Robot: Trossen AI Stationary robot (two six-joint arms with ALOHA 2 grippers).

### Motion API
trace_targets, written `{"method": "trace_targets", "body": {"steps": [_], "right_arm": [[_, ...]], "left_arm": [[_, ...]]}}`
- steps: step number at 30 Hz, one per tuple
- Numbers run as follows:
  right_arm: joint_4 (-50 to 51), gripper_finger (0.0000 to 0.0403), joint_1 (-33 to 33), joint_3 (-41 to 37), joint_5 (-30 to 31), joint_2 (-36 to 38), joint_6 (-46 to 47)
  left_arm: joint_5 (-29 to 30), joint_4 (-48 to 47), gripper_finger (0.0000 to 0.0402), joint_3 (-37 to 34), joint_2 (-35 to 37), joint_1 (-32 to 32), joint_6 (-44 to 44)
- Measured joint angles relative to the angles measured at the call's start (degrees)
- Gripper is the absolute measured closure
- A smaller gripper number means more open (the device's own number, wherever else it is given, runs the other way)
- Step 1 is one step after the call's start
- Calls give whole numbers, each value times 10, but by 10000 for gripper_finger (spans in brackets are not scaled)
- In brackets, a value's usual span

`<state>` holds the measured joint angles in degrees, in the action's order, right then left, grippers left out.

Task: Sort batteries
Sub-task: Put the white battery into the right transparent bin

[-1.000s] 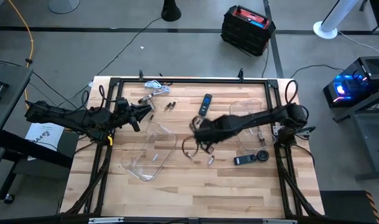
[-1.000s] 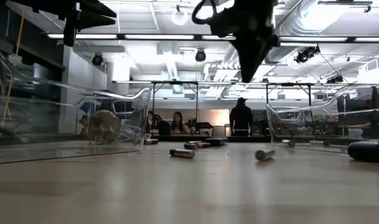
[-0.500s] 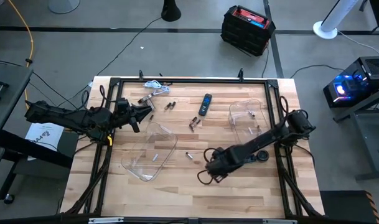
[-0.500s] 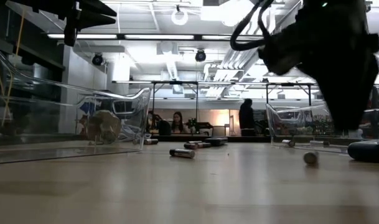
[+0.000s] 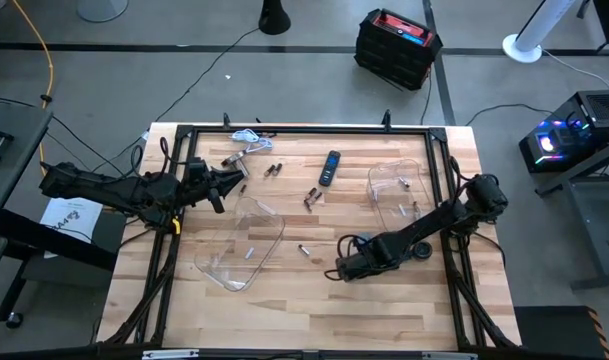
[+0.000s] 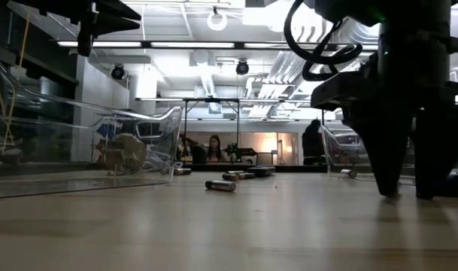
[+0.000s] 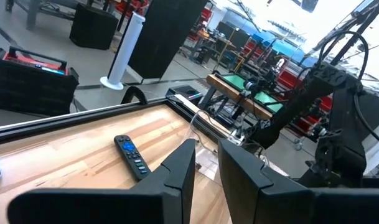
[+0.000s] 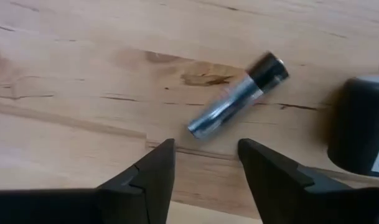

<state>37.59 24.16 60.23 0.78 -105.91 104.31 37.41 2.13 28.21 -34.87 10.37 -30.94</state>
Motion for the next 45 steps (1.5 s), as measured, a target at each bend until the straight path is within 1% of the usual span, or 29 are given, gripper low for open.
{"method": "trace_targets", "body": {"steps": [5,8,10,14,17,21,23,24,26,30,34,37,40,42,45], "right_arm": [[19,269,-10,-1,-4,3,15],[5,282,-22,-3,-10,18,10],[-2,283,-26,-3,-2,28,9],[6,280,-30,6,61,52,9],[9,273,-29,8,84,66,36],[29,264,-40,8,89,68,56],[21,261,-48,7,100,68,40],[8,261,-53,7,107,68,13],[-16,260,-70,11,108,70,-82],[-20,260,-122,27,85,71,-333],[-24,260,-194,37,39,71,-590],[-25,260,-240,37,35,66,-783],[-50,260,-273,37,13,61,-962],[-75,260,-289,37,4,55,-1058],[-108,260,-302,37,2,44,-1167]], "left_arm": [[0,-5,337,0,0,0,0],[0,-6,337,0,0,0,0],[-3,-6,337,0,0,0,-3],[-12,-6,337,0,0,0,-4],[-11,-6,337,0,0,0,-4],[-10,-6,337,0,0,0,-4],[-10,-7,337,0,0,0,-4],[-10,-8,337,0,0,0,-4],[-10,-8,337,0,0,0,-4],[-10,-9,337,0,0,0,-4],[-12,-8,337,0,0,-3,-4],[-12,-8,337,0,0,-3,-4],[-12,-8,337,0,0,-3,-4],[-12,-9,337,0,0,-3,-4],[-9,-10,337,0,0,-3,-4]]}}
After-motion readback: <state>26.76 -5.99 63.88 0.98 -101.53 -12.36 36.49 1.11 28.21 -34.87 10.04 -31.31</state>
